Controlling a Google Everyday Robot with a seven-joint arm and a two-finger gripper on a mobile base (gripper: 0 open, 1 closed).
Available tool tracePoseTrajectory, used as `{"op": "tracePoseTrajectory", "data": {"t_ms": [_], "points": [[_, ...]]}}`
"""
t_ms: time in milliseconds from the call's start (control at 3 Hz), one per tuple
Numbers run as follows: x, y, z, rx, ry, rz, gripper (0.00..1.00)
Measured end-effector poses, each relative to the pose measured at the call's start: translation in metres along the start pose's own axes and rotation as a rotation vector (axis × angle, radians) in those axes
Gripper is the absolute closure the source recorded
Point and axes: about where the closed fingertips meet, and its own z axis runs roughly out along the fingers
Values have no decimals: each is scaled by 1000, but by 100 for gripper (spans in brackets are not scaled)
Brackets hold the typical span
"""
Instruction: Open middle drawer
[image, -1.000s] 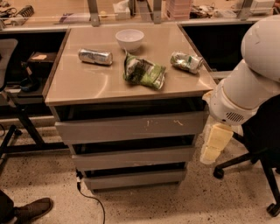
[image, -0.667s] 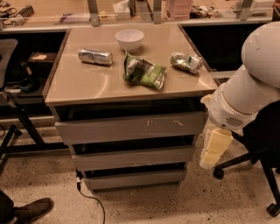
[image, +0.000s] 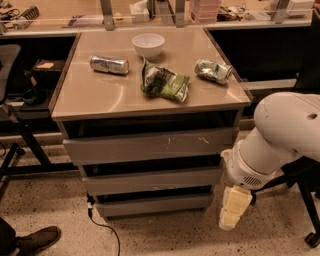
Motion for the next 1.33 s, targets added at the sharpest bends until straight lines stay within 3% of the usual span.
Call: {"op": "tracePoseTrajectory", "data": {"t_ms": [333,667,1000,1333], "points": [[0,0,0,0,0,0,0],[4,7,27,-33,-10,2,0],[15,-1,93,-66,-33,53,0],[15,-1,93,-66,-33,53,0]]}}
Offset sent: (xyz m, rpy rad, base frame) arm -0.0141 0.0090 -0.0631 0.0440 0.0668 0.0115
